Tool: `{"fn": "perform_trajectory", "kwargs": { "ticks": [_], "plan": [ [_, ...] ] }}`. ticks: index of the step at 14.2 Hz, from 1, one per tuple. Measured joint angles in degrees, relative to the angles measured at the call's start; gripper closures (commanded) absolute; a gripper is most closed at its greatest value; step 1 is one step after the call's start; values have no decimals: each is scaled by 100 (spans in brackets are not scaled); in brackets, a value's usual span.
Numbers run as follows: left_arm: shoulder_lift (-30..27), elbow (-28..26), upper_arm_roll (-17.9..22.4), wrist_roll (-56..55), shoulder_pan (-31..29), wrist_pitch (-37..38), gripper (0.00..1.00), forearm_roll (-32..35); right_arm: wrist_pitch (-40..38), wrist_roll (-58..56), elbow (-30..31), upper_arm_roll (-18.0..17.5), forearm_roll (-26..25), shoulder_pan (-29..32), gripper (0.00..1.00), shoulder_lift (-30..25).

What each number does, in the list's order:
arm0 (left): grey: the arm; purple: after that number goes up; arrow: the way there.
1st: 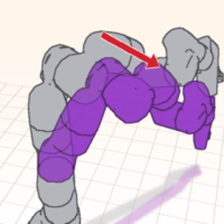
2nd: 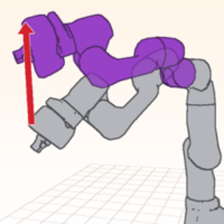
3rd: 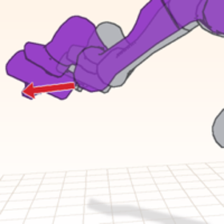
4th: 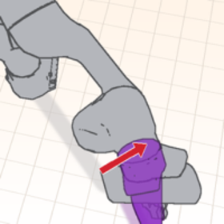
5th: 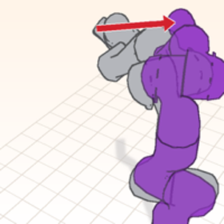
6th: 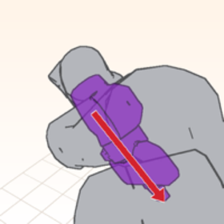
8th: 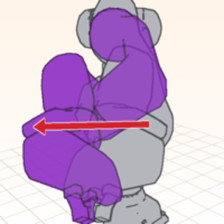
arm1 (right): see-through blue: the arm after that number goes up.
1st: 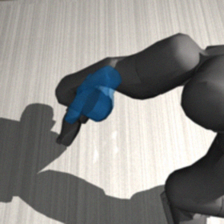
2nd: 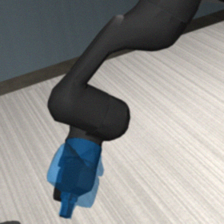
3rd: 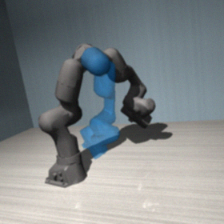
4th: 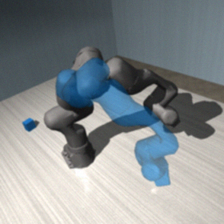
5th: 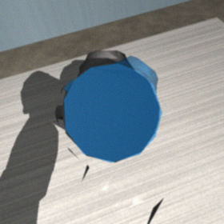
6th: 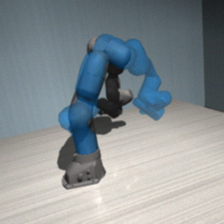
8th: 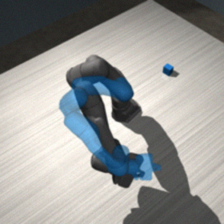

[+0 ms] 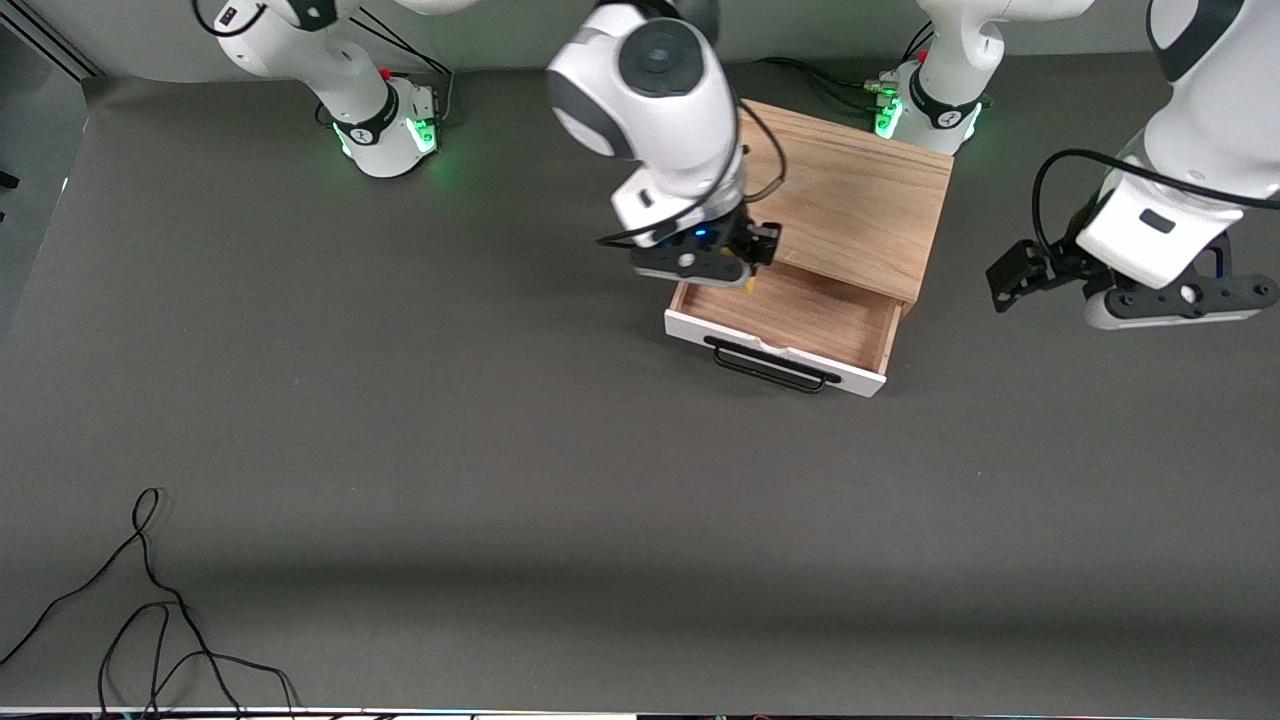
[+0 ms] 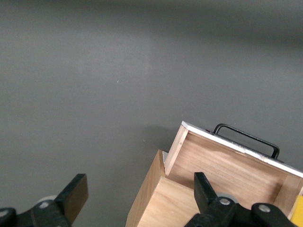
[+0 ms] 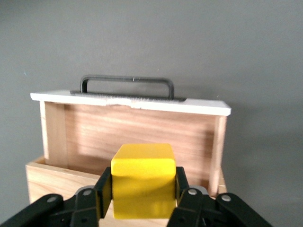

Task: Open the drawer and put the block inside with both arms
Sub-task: 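Carry the yellow cube with the right gripper over the open drawer, then lower the cube into the drawer and open the right gripper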

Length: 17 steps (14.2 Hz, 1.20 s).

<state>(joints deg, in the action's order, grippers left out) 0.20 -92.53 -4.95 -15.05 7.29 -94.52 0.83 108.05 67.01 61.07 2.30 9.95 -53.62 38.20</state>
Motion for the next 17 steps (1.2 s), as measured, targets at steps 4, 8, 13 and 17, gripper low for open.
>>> {"fn": "perform_trajectory", "kwargs": {
  "ticks": [4, 8, 13, 17],
  "plan": [
    [7, -7, 153, 1067, -327, -13, 0, -287, 159, 17, -44, 21, -52, -146, 80, 405],
    [-45, 129, 244, 1183, -409, 199, 0, -267, 330, 118, -50, 21, -221, -194, 80, 704],
    [-73, 168, 324, 1461, -462, 397, 0, -183, 542, 205, -51, 22, -392, -254, 74, 951],
    [-59, 157, 316, 1520, -484, 430, 0, -180, 823, 397, -52, 21, -616, -365, 46, 1161]
  ]
}}
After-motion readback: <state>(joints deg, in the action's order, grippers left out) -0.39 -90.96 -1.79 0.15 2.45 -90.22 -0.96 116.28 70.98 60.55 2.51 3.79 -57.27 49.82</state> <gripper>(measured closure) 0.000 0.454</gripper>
